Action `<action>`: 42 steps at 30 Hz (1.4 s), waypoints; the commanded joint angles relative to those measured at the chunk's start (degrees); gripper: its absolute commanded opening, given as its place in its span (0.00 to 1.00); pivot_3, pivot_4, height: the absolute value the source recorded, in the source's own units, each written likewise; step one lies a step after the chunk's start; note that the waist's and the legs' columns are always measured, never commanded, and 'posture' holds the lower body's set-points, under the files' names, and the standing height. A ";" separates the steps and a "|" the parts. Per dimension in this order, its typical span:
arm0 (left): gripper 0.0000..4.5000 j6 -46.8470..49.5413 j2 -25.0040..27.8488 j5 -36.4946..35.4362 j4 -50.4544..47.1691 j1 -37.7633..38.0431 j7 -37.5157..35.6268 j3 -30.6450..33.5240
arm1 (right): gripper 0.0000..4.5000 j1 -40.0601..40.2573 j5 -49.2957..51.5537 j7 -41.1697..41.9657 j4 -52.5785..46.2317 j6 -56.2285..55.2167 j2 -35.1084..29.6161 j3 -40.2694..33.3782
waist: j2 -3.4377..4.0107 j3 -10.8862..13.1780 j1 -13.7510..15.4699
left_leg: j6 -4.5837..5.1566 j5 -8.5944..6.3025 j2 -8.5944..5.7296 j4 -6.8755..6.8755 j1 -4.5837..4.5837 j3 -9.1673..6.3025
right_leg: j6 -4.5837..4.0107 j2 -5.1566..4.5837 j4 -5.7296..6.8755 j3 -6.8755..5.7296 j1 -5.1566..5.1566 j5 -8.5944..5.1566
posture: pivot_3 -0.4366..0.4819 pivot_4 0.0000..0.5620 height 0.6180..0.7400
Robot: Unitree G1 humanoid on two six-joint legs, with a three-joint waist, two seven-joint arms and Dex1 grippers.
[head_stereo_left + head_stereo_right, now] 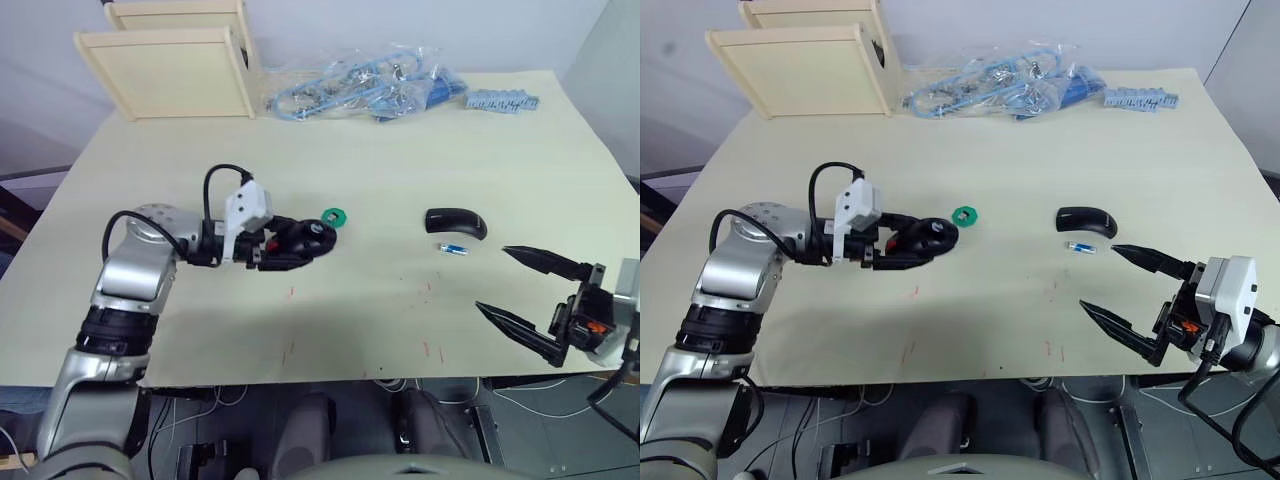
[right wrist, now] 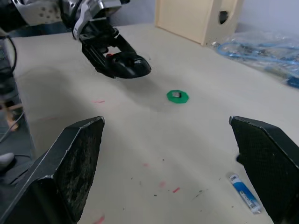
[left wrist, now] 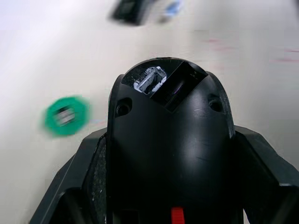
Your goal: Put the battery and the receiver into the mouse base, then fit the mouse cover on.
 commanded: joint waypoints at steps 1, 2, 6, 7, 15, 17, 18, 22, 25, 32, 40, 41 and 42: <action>0.66 2.10 0.31 0.13 -7.35 -0.12 2.82 -1.45 | 1.00 -0.20 1.77 1.33 -0.78 0.58 -1.49 -1.86 | 0.00 0.00 0.02 | 0.00 0.00 0.00 0.01 -0.01 -0.01 | 0.00 0.00 -0.01 -0.02 0.00 0.00 | 0.48 0.27 1.00; 0.66 2.83 0.60 1.55 -8.63 -0.32 3.61 -3.07 | 1.00 -0.14 1.92 1.86 -0.68 0.90 -2.06 -2.26 | 0.00 0.00 -0.04 | 0.00 0.00 -0.01 0.02 -0.02 0.00 | 0.00 0.01 -0.03 -0.01 0.00 0.00 | 0.48 0.27 1.00; 0.66 4.36 1.18 2.43 -11.05 -0.86 3.98 -6.37 | 1.00 0.35 2.30 3.07 -0.59 1.58 -3.34 -3.23 | 0.00 0.00 -0.15 | 0.01 -0.01 -0.02 0.02 -0.02 0.01 | 0.01 0.01 -0.03 0.00 -0.01 -0.01 | 0.48 0.27 1.00; 0.66 4.29 0.92 2.96 -11.44 -1.09 3.84 -7.95 | 1.00 0.67 2.47 3.82 -0.47 1.98 -3.95 -3.83 | 0.00 0.00 -0.17 | 0.01 -0.01 -0.01 0.02 -0.02 0.01 | 0.01 0.02 -0.03 0.00 -0.01 0.00 | 0.48 0.27 1.00; 0.66 3.28 -1.20 6.37 -11.81 0.84 7.27 -13.86 | 1.00 2.05 3.73 6.78 -0.49 4.35 -6.94 -6.73 | 0.03 -0.01 -0.13 | 0.02 -0.01 -0.01 0.02 -0.01 0.03 | 0.01 0.02 -0.02 0.02 0.00 -0.01 | 0.48 0.27 1.00; 0.66 2.00 -1.39 7.54 -11.65 1.72 7.92 -14.80 | 1.00 2.22 3.70 7.23 -0.64 4.61 -7.31 -6.92 | 0.02 -0.01 -0.17 | 0.02 -0.01 -0.01 0.02 0.00 0.04 | 0.01 0.02 -0.03 0.03 0.00 -0.01 | 0.48 0.27 1.00; 0.66 1.64 -1.34 7.86 -11.77 2.02 8.10 -14.97 | 1.00 2.32 3.89 7.28 -0.77 4.73 -7.31 -7.13 | 0.02 -0.01 -0.20 | 0.02 -0.01 -0.01 0.02 -0.01 0.02 | 0.00 0.03 -0.03 0.02 0.00 -0.01 | 0.48 0.27 1.00; 0.66 -0.57 -2.20 10.10 -10.81 4.24 9.71 -16.91 | 1.00 2.77 3.66 7.68 -1.06 5.23 -7.28 -6.96 | 0.02 -0.01 -0.12 | 0.02 -0.01 -0.01 0.02 -0.01 0.03 | 0.00 0.02 -0.03 0.02 0.00 -0.01 | 0.48 0.27 1.00; 0.66 -3.09 -2.52 12.44 -8.96 5.36 10.82 -18.04 | 1.00 2.86 3.29 7.63 -1.19 5.44 -7.22 -6.63 | 0.02 -0.01 -0.10 | 0.02 -0.01 -0.01 0.02 -0.01 0.02 | 0.01 0.02 -0.03 0.02 0.00 -0.01 | 0.48 0.27 1.00; 0.66 -6.09 -2.52 14.61 -6.90 8.44 11.83 -19.43 | 1.00 2.40 2.32 6.07 -1.16 8.00 -8.68 -5.70 | 0.10 -0.10 -0.06 | 0.02 -0.02 -0.01 0.02 0.04 0.04 | 0.01 0.01 -0.05 0.03 0.04 -0.01 | 0.48 0.27 1.00; 0.66 -6.48 -3.09 14.54 -6.40 8.41 11.37 -18.94 | 1.00 -6.68 -4.07 -3.85 1.70 16.28 -12.90 3.14 | 0.18 -0.18 -0.11 | 0.04 -0.03 -0.02 0.01 0.17 0.08 | 0.01 0.01 -0.05 0.05 0.14 -0.01 | 0.48 0.27 1.00; 0.66 -6.43 -3.13 14.48 -6.36 8.39 11.24 -18.92 | 1.00 -9.42 -4.52 -6.10 3.03 20.48 -14.68 5.54 | 0.19 -0.18 -0.13 | 0.04 -0.03 -0.02 0.01 0.18 0.08 | 0.01 0.01 -0.06 0.05 0.14 -0.01 | 0.48 0.27 1.00; 0.66 -6.42 -3.17 14.47 -6.32 8.38 11.13 -18.89 | 1.00 -11.40 -4.56 -7.64 3.94 23.64 -15.85 7.19 | 0.20 -0.19 -0.17 | 0.05 -0.03 -0.02 0.00 0.19 0.10 | 0.01 0.01 -0.05 0.06 0.14 -0.01 | 0.48 0.27 1.00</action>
